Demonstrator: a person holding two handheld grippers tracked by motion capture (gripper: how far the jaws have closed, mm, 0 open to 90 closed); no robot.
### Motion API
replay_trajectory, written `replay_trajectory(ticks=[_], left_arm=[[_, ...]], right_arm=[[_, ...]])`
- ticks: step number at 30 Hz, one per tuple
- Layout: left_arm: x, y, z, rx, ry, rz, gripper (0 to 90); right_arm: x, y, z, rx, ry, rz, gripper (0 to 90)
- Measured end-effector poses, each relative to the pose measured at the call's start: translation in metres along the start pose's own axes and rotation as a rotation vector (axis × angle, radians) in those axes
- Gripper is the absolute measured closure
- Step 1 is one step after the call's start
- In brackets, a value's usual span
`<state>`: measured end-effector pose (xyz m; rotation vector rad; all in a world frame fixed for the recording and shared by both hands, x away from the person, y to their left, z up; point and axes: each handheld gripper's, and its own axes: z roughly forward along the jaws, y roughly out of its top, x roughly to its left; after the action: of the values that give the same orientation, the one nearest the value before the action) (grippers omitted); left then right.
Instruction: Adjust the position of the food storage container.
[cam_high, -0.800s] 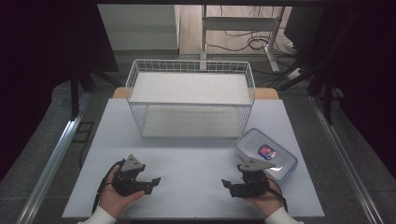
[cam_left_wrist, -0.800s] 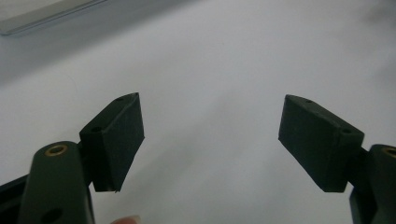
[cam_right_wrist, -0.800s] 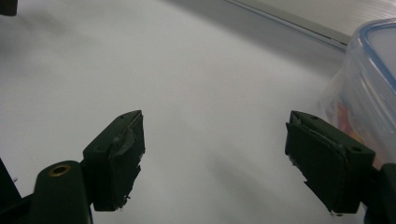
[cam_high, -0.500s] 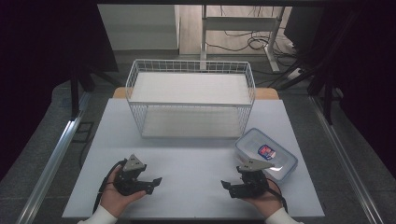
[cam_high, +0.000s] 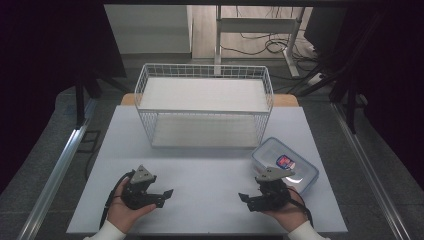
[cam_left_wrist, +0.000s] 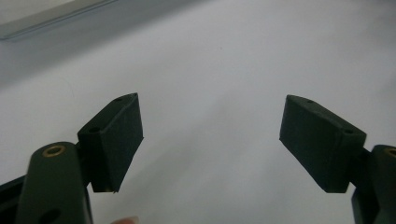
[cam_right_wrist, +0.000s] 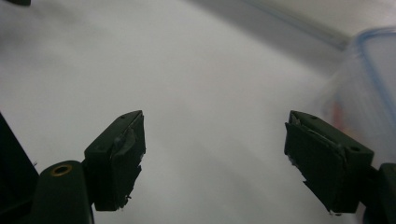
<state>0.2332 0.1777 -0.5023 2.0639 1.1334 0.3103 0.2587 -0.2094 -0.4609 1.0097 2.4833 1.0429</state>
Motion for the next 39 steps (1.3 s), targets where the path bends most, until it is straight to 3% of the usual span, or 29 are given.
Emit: replay_trajectory(ticks=[5,11,21,25,28,32,35,39], left_arm=[[0.001,0.000,-0.001,-0.004,-0.013,-0.009,19.9],[-0.001,0.001,0.002,0.004,-0.010,-0.009,20.0],[0.000,0.000,0.004,0.022,-0.001,-0.002,20.2],[0.001,-0.001,0.005,0.026,0.001,-0.009,20.1],[0.001,-0.001,0.004,0.025,0.003,-0.012,20.1],[0.001,-0.001,0.005,0.028,0.003,-0.011,20.0],[0.002,-0.001,0.006,0.032,0.003,-0.012,19.9],[0.002,-0.001,0.007,0.039,0.003,-0.008,19.8]], right_arm=[[-0.014,0.014,-0.021,-0.045,-0.053,0.037,23.9],[-0.040,0.032,-0.037,-0.061,-0.088,0.096,26.1],[-0.083,0.048,-0.041,-0.039,-0.137,0.135,26.1],[-0.103,0.052,-0.040,-0.018,-0.152,0.182,28.1],[-0.119,0.055,-0.037,0.020,-0.158,0.181,35.7],[-0.141,0.059,-0.030,0.081,-0.190,0.165,56.9],[-0.156,0.062,-0.025,0.108,-0.178,0.178,67.0],[-0.172,0.068,-0.015,0.160,-0.187,0.159,78.0]])
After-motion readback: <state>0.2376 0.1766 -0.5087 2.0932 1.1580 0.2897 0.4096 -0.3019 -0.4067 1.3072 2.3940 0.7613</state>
